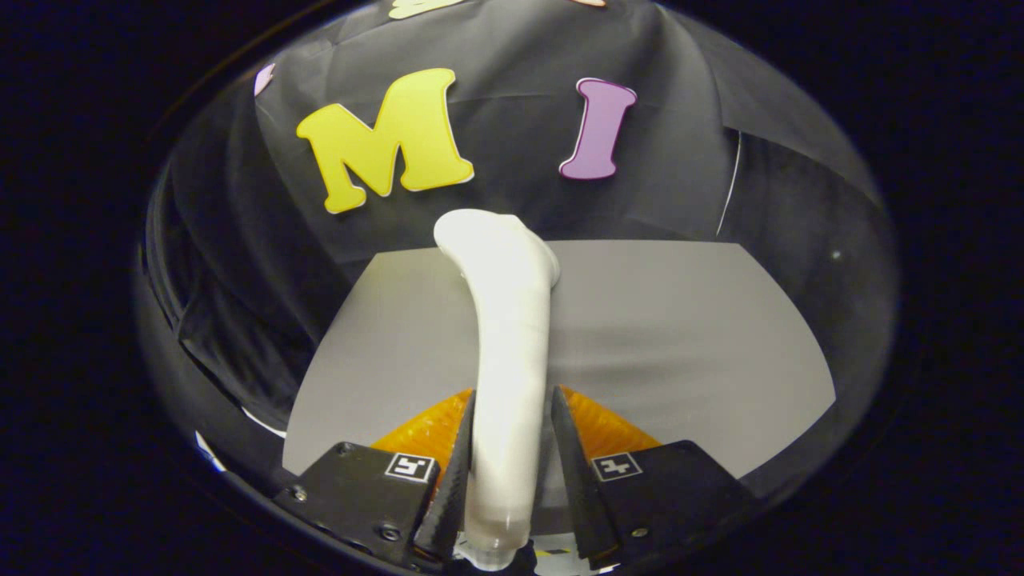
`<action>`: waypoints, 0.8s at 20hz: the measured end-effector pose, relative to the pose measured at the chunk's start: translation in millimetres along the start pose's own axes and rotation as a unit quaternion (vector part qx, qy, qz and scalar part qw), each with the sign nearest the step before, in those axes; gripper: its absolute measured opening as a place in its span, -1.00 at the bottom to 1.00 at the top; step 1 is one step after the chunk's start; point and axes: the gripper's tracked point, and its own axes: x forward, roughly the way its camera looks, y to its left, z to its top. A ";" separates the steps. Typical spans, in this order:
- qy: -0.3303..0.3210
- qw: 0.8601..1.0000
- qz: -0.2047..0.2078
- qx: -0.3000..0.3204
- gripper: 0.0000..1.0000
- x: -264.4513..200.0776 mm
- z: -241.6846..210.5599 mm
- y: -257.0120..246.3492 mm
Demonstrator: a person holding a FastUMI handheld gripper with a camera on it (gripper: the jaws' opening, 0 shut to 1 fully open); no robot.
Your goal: Iron the clothes twice with a garment steamer, once on the left side and once on the right side.
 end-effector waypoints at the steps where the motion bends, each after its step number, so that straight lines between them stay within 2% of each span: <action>1: -0.001 1.000 -0.005 0.005 -0.12 -1.9 2.9 0.7; 7: -0.017 0.999 0.012 0.047 -0.27 -22.6 -3.4 15.9; 12: -0.108 0.993 0.007 0.041 -0.29 -83.6 14.2 43.8; 16: -0.193 0.980 0.014 0.048 -0.29 -148.5 28.0 78.5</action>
